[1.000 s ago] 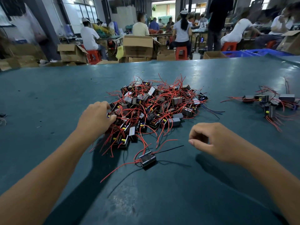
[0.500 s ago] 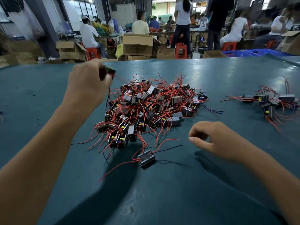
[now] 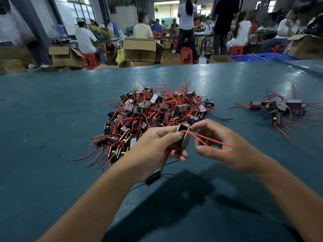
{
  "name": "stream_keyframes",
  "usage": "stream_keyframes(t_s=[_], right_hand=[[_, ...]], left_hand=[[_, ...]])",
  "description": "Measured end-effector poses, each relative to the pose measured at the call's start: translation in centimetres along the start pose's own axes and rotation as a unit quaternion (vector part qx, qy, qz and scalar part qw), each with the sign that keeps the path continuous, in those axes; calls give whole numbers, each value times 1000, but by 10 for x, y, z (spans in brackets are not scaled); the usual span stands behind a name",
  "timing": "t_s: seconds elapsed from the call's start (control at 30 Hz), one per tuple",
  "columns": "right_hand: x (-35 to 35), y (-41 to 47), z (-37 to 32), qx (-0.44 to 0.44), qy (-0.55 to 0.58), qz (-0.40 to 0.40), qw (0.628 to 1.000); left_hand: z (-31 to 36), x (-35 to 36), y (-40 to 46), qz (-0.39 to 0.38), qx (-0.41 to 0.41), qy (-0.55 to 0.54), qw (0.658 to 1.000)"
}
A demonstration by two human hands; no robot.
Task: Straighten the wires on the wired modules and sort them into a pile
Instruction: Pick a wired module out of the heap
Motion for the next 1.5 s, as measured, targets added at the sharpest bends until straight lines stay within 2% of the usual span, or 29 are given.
stream_keyframes(t_s=[0.1,0.23,0.37,0.5,0.6,0.7,0.77,0.97,1.5], right_hand=[[-6,-1,2,1,10,3,1000],[-7,0,2,-15,19,9,1000],[0,1,-4,-42,-8,0,999],[2,1,-12,-75,-50,33,995],[1,2,-14,-69,-27,57,996],[-2,1,-10,-45,16,65,997],[-8,0,-8,-32,28,80,996],[-23,-2,-3,-1,3,112,994],[-29,-1,18,54,-13,109,992]], left_hand=[[-4,-1,-2,-1,36,-1,999],[-4,-7,-5,47,99,104,989],[-8,-1,-8,46,93,159,982],[-13,3,-9,42,74,175,981],[-15,7,-10,13,35,137,990],[-14,8,-11,-9,-16,16,1000],[-12,2,-9,8,-19,-43,999],[-1,-15,-10,90,41,-22,995],[4,-29,-9,87,64,-19,994]])
Point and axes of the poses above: each hand's wrist, its own y-axis towards the middle knuckle, its own x-axis out of the palm, z = x × y, the point moved 4 cm from there along y, towards the middle knuckle, and after that the axes turned 11 degrees about -y, right-handed, at the moved point
